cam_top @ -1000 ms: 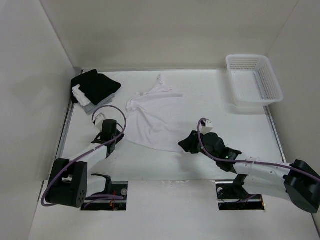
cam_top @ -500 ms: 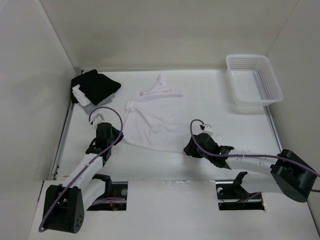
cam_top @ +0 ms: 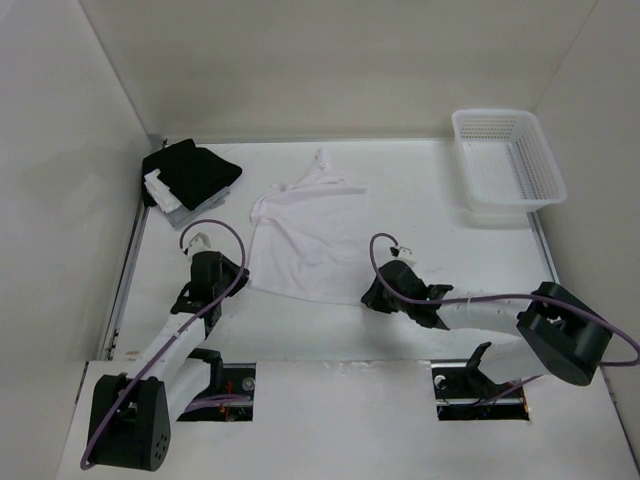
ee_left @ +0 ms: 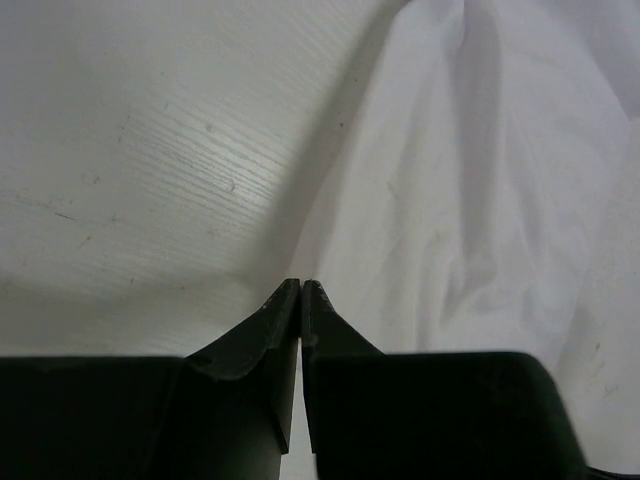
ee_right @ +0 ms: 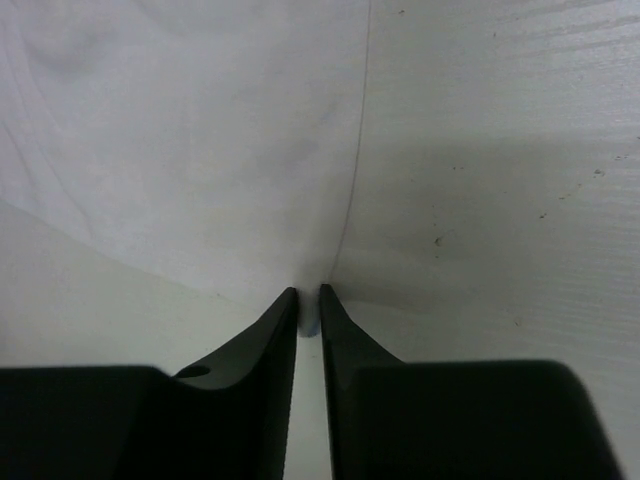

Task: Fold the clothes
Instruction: Flatten the tank top out

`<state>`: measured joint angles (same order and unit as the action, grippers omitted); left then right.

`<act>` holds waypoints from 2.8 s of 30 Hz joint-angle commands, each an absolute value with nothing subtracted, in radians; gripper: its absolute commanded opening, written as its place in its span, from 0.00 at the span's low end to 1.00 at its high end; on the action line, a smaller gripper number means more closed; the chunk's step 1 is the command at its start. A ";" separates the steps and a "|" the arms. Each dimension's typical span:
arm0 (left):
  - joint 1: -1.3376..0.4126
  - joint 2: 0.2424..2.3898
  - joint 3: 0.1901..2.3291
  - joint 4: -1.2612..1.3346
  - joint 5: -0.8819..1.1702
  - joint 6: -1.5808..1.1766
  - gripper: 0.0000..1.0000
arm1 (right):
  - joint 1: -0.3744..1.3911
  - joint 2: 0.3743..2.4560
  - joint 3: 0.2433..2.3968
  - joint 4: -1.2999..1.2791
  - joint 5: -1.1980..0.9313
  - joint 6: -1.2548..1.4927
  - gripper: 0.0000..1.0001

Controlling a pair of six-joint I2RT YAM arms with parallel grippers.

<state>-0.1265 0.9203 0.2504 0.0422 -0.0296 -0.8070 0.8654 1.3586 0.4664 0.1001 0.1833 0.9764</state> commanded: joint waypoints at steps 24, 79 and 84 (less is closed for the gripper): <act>-0.185 0.480 1.087 -0.218 -0.087 -0.868 0.00 | 1.307 0.704 1.312 -0.443 0.928 0.356 0.00; -0.087 1.109 1.500 0.040 -0.124 -0.805 0.01 | 0.466 1.345 2.062 -0.436 0.091 0.311 0.00; -0.044 1.268 1.468 0.077 -0.091 -0.839 0.01 | 0.371 1.535 2.066 -0.390 -0.006 0.351 0.00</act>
<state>-0.0673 1.1831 1.4979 0.0555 -0.1043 -0.8272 0.4099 1.4506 2.0632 -0.4473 0.0628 0.3199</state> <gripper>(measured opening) 0.014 0.008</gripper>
